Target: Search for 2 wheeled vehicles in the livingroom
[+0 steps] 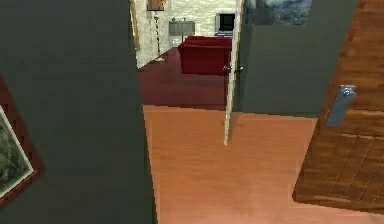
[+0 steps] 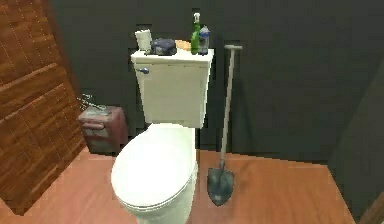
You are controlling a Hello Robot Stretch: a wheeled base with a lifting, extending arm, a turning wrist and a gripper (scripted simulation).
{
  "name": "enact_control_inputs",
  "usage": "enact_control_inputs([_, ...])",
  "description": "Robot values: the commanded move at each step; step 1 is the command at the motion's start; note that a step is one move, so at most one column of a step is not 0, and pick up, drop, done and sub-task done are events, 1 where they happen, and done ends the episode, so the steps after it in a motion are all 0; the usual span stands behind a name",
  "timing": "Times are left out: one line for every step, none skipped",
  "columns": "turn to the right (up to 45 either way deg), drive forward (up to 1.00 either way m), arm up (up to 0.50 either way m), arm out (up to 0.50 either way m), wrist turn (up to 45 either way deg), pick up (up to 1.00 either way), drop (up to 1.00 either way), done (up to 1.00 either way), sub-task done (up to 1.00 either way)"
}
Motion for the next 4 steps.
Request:
enact_control_inputs([30.0, 0.0, 0.0, 0.0, 0.0, 0.0, 0.0, 0.0, 0.0])
enact_control_inputs([0.0, 0.6, 0.0, 0.0, 0.0, 0.0, 0.0, 0.0, 0.0])
enact_control_inputs([-33.0, 0.0, 0.0, 0.0, 0.0, 0.0, 0.0, 0.0, 0.0])
enact_control_inputs([0.0, 0.95, 0.0, 0.0, 0.0, 0.0, 0.0, 0.0, 0.0])
